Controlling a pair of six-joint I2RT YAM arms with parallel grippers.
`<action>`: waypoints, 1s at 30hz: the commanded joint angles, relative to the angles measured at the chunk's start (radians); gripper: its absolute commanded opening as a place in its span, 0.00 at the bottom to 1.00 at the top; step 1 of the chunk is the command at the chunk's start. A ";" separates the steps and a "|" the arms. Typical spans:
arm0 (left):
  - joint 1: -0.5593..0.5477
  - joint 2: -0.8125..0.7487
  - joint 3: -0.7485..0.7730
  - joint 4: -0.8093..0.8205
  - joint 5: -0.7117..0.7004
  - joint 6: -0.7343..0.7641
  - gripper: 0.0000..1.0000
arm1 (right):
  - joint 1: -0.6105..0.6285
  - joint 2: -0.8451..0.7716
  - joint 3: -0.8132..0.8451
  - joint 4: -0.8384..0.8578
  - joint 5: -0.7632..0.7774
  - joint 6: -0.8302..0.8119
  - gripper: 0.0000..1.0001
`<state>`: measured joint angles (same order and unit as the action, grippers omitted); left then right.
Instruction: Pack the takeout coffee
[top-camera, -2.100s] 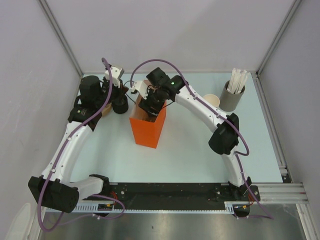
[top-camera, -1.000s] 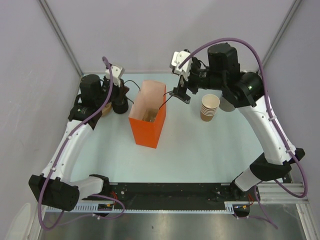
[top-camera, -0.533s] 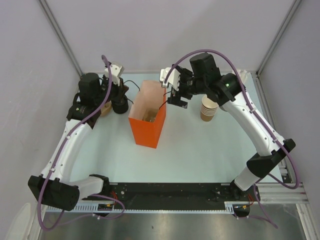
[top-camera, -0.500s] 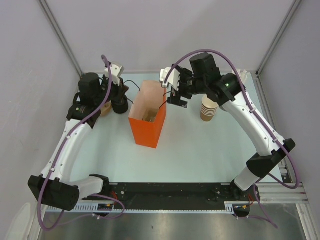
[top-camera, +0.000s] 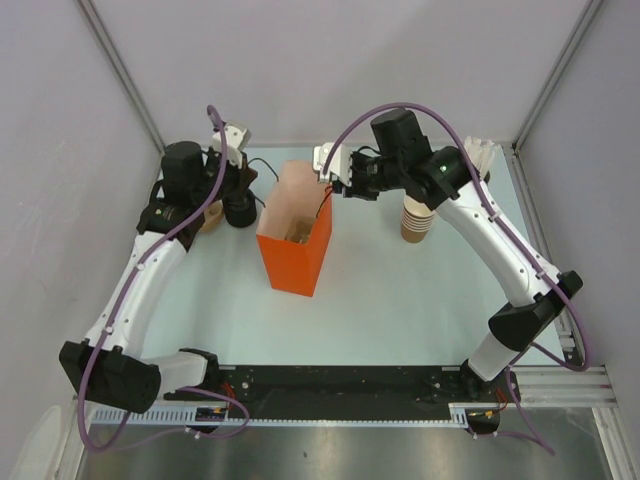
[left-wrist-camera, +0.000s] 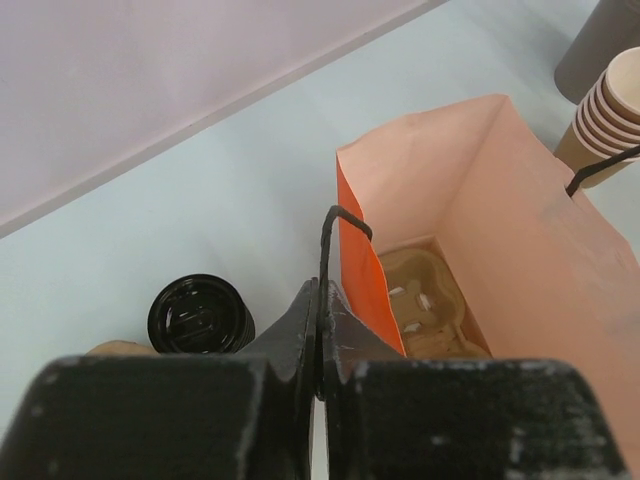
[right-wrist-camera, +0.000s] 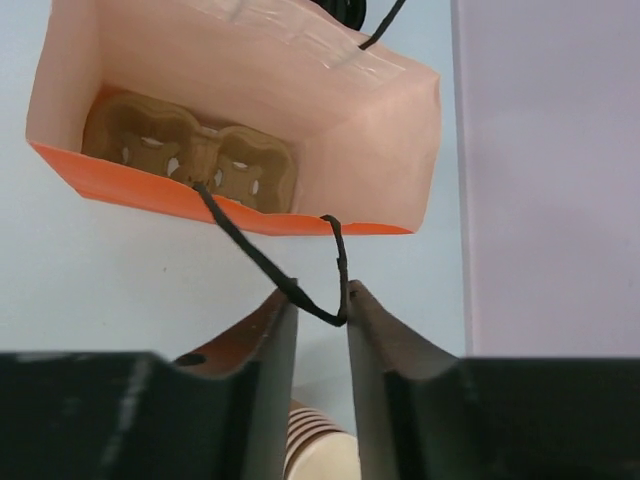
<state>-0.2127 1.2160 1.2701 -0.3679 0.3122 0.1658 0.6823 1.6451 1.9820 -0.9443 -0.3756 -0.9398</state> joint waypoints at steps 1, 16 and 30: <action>0.007 0.011 0.063 0.017 -0.013 0.001 0.01 | 0.008 -0.001 0.001 0.019 -0.039 0.009 0.22; 0.004 0.085 0.189 0.006 0.045 0.006 0.00 | 0.019 -0.068 0.018 0.097 0.009 0.166 0.00; -0.045 0.112 0.314 -0.011 0.065 0.027 0.00 | 0.049 -0.143 0.031 0.136 0.107 0.277 0.00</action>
<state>-0.2325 1.3293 1.5318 -0.3992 0.3614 0.1669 0.7124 1.5539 1.9945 -0.8421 -0.2993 -0.7044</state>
